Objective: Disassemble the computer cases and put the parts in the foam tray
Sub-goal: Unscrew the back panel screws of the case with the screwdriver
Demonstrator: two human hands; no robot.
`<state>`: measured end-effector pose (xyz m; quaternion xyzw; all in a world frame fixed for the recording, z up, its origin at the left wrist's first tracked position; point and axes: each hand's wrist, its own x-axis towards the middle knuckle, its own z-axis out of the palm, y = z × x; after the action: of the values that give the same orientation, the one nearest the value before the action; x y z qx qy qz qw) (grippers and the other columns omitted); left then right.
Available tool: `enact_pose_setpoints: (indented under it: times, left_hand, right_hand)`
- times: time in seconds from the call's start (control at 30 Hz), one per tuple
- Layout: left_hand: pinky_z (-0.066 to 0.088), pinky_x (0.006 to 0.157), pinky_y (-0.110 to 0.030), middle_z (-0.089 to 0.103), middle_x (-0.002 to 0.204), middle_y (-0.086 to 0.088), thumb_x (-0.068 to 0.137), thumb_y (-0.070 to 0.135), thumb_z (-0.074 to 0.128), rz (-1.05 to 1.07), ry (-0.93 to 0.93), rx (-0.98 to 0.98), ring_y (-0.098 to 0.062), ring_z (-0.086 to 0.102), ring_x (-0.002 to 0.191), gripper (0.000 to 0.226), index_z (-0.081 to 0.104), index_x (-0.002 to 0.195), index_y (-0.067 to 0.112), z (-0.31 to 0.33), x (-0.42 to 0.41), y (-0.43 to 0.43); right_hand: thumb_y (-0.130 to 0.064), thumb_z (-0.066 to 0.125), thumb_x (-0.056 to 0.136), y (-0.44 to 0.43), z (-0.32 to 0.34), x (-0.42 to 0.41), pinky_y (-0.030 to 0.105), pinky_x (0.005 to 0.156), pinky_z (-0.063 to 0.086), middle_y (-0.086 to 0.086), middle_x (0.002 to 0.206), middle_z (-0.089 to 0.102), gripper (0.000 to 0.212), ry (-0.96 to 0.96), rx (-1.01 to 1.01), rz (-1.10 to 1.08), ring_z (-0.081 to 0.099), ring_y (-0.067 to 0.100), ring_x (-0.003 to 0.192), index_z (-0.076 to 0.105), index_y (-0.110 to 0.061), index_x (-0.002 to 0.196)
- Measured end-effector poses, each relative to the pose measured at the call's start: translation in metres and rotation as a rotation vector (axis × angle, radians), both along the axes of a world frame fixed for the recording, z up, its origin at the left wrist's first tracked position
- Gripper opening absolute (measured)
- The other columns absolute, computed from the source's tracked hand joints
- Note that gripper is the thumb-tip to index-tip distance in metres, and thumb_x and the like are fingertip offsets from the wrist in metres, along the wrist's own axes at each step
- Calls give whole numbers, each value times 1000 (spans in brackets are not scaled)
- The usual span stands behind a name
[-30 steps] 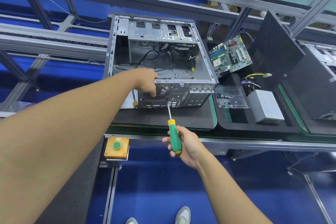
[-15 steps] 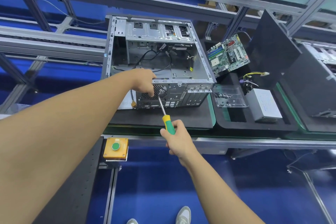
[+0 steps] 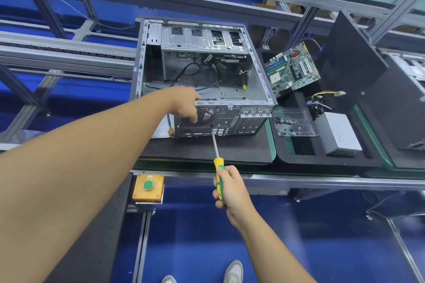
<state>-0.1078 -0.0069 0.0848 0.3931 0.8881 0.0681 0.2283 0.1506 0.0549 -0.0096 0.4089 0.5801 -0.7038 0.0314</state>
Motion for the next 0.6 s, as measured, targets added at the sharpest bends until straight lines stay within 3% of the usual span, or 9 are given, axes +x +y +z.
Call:
enact_pose_setpoints:
  times: [0.3, 0.43, 0.6]
  left_hand:
    - [35, 54, -28, 50, 74, 8, 80, 37, 73, -4, 18, -15, -8, 49, 68, 53, 56, 123, 10, -1, -1, 0]
    - [36, 56, -28, 47, 76, 10, 81, 38, 73, -12, 18, -10, -15, 51, 72, 56, 55, 127, 10, -1, -1, 1]
    - [35, 54, -28, 52, 74, 8, 81, 36, 73, 13, 1, -1, -8, 51, 69, 55, 56, 125, 8, -1, -1, 0]
  right_hand:
    - [-31, 49, 101, 3, 5, -13, 23, 41, 28, -1, 77, 54, 14, -14, 8, -21, 45, 11, 51, 50, -22, 90]
    - [-32, 48, 101, 2, 7, -15, 22, 41, 28, 0, 77, 55, 14, -34, -4, -27, 45, 11, 51, 50, -21, 91]
    - [-30, 51, 99, 8, 6, -14, 21, 38, 24, -1, 68, 54, 14, 13, -304, -121, 41, 12, 47, 52, -16, 97]
